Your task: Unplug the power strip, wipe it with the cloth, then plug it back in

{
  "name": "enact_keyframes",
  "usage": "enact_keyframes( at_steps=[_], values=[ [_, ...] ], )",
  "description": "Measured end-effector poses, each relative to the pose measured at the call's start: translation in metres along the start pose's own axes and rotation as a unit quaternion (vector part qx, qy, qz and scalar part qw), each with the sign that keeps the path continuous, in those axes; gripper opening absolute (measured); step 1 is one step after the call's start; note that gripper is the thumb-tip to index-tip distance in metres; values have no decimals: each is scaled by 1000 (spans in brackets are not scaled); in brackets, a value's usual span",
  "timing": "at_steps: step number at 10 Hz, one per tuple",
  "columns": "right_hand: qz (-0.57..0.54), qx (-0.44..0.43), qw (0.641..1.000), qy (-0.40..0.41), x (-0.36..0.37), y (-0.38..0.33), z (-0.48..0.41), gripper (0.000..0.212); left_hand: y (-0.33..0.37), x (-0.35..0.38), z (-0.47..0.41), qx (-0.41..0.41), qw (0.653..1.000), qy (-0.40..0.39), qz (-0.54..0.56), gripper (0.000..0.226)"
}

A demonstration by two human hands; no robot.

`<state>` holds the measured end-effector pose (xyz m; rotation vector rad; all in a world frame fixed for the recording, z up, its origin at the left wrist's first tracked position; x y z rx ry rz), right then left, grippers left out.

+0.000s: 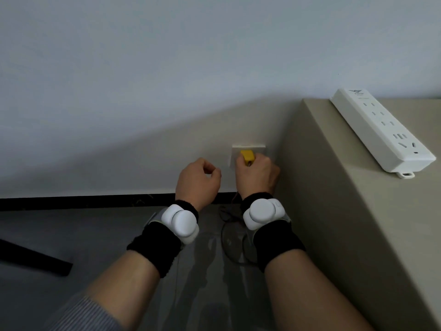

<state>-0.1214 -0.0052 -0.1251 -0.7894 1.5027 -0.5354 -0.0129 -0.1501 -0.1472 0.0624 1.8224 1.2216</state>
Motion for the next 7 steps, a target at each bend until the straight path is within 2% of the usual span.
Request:
enact_keyframes(
  at_steps=[3, 6, 7],
  values=[
    [-9, 21, 1000, 8, 9, 5, -4, 35, 3, 3, -4, 6, 1000, 8, 14, 12],
    [-2, 75, 996, -40, 8, -1, 1, 36, 25, -19, 5, 60, 997, -30, -46, 20],
    [76, 81, 993, -35, 1, -16, 12, 52, 33, -35, 7, 74, 992, -49, -94, 23]
  ],
)
Point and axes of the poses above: each hand's wrist, its own z-axis away from the middle knuckle, its own x-axis out of the palm, y = z × x, the point moved 8 cm from there along -z, towards the middle knuckle, and after that the axes turned 2 degrees about x, right-handed, at the moved point
